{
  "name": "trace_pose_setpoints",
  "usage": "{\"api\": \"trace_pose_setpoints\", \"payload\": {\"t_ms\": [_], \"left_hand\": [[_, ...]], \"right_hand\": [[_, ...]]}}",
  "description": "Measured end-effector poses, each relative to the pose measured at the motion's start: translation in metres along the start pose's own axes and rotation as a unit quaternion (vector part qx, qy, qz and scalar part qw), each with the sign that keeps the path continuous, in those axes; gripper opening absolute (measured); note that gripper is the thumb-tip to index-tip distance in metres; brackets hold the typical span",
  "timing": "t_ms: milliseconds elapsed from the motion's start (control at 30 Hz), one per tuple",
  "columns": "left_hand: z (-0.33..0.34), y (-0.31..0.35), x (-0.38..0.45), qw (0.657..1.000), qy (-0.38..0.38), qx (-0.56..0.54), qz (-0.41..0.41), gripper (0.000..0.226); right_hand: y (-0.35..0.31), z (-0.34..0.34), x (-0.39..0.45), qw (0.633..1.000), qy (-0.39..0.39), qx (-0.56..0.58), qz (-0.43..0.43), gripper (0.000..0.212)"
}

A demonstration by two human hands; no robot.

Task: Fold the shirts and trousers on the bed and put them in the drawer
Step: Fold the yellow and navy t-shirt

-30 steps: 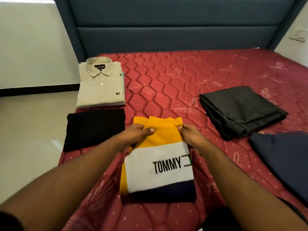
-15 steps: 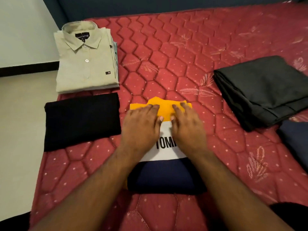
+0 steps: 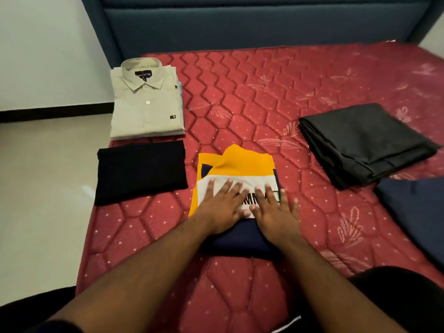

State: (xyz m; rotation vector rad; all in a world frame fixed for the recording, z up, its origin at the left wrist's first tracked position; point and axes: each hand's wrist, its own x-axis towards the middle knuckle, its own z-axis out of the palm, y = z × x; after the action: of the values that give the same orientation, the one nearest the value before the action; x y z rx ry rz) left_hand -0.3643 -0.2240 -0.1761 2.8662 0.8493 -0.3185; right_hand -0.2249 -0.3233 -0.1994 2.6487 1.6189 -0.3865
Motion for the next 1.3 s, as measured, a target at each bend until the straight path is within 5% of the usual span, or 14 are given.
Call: {"api": "trace_pose_setpoints", "payload": {"t_ms": [100, 167, 267, 367, 467, 600, 700, 800, 900, 1100, 1200, 1300], "left_hand": [[-0.020, 0.010, -0.025, 0.980, 0.196, -0.021, 0.009, 0.064], [-0.008, 0.008, -0.058, 0.961, 0.270, -0.011, 0.065, 0.059], [0.034, -0.009, -0.101, 0.989, 0.139, 0.044, 0.033, 0.090], [0.067, -0.023, -0.111, 0.992, 0.126, 0.017, -0.007, 0.094], [0.062, -0.028, -0.103, 0.972, 0.217, -0.091, -0.014, 0.057], [0.020, -0.031, -0.112, 0.960, 0.190, -0.204, 0.037, 0.034], [-0.005, -0.032, -0.142, 0.927, 0.106, -0.355, 0.058, 0.047], [-0.025, -0.030, -0.145, 0.877, 0.077, -0.471, 0.055, 0.060], [-0.036, -0.031, -0.110, 0.872, 0.115, -0.476, 0.012, 0.055], [-0.025, -0.022, -0.050, 0.948, 0.151, -0.237, -0.148, 0.074], [0.002, 0.009, -0.052, 0.958, 0.145, -0.174, -0.175, 0.065], [0.034, 0.023, -0.052, 0.955, 0.127, -0.188, -0.192, 0.073]], "right_hand": [[0.004, -0.023, -0.016, 0.997, 0.062, 0.020, -0.039, 0.067], [0.009, -0.032, -0.035, 0.992, 0.015, 0.039, -0.122, 0.085], [0.011, -0.025, -0.059, 0.977, -0.120, -0.035, -0.171, 0.102], [0.007, -0.021, -0.058, 0.978, -0.096, -0.084, -0.168, 0.076], [-0.001, -0.036, -0.062, 0.981, -0.023, -0.095, -0.170, 0.050], [0.001, -0.078, -0.078, 0.972, -0.125, -0.044, -0.196, 0.021], [0.006, -0.116, -0.092, 0.934, -0.268, 0.047, -0.231, 0.005], [0.011, -0.138, -0.086, 0.917, -0.316, 0.100, -0.221, 0.010], [0.021, -0.141, -0.054, 0.949, -0.247, 0.093, -0.175, 0.011], [0.004, -0.082, -0.039, 0.996, 0.013, -0.002, -0.089, 0.052], [-0.019, -0.034, -0.061, 0.996, 0.037, 0.057, -0.062, 0.079], [-0.015, 0.005, -0.064, 0.994, 0.047, 0.097, 0.014, 0.076]]}}
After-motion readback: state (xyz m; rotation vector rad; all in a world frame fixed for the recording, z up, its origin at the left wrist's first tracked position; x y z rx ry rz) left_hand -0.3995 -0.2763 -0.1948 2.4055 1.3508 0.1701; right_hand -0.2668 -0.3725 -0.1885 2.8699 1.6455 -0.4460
